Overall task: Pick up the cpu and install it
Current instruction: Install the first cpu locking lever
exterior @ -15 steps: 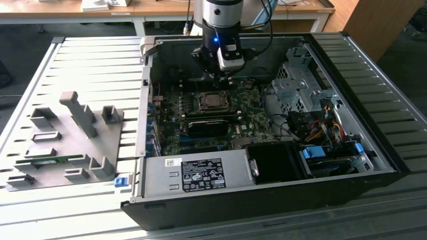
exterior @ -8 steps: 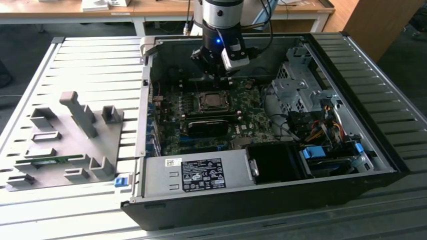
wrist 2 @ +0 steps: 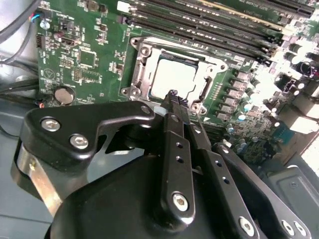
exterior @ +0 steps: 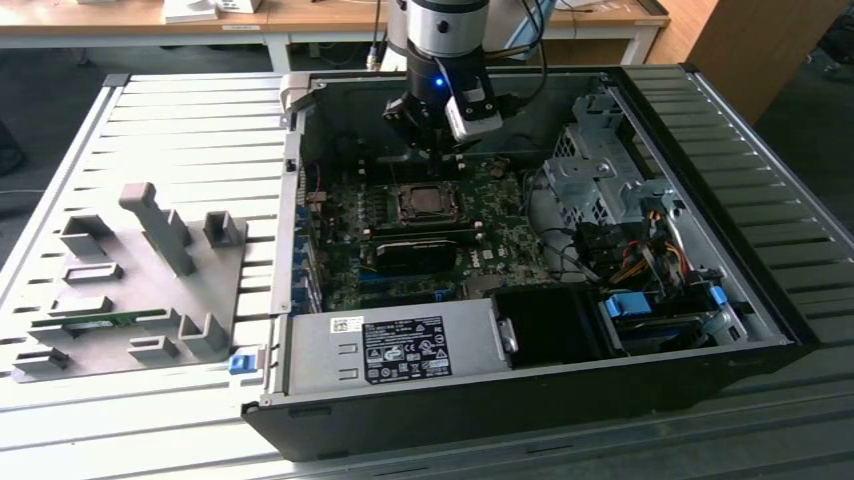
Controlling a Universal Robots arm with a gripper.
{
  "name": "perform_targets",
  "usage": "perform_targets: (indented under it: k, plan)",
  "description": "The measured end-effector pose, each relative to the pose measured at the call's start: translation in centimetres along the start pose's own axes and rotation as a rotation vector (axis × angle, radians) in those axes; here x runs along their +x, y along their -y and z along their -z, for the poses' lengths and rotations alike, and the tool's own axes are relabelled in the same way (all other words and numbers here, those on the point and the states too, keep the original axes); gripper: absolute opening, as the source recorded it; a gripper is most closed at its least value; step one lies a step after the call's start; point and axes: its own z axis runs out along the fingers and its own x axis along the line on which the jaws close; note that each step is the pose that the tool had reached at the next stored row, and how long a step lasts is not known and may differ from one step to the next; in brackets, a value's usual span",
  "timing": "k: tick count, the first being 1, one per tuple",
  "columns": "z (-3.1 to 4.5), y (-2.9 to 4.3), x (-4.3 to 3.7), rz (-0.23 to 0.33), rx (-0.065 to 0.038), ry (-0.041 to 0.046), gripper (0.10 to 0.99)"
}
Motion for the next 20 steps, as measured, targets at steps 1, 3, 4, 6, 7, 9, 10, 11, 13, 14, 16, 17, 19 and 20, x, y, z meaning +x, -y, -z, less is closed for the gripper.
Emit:
perform_targets:
  k: [1, 3, 4, 6, 7, 9, 10, 11, 13, 14, 16, 17, 19, 20]
  plan:
    - [0.00, -0.03, -0.10, 0.001, 0.000, 0.0000, 0.106]
    - [-0.01, -0.05, -0.18, 0.007, 0.000, -0.0001, 0.106]
    - [-0.01, -0.05, -0.18, 0.015, 0.000, -0.0006, 0.106]
    - [0.00, -0.05, -0.19, 0.043, 0.000, -0.0019, 0.106]
    - [0.00, -0.06, -0.19, 0.060, 0.000, -0.0026, 0.106]
    - [-0.01, -0.05, -0.19, 0.094, 0.000, -0.0041, 0.106]
    - [-0.01, -0.05, -0.19, 0.110, 0.000, -0.0048, 0.106]
    - [-0.01, -0.06, -0.19, 0.125, 0.000, -0.0055, 0.106]
    - [-0.01, -0.06, -0.20, 0.154, -0.001, -0.0068, 0.106]
    - [-0.01, -0.06, -0.20, 0.169, -0.001, -0.0074, 0.106]
    - [-0.03, -0.06, -0.20, 0.202, -0.001, -0.0089, 0.106]
    - [-0.03, -0.06, -0.20, 0.220, -0.001, -0.0097, 0.106]
    - [-0.04, -0.06, -0.20, 0.256, -0.001, -0.0113, 0.106]
    - [-0.05, -0.06, -0.20, 0.274, -0.001, -0.0121, 0.106]
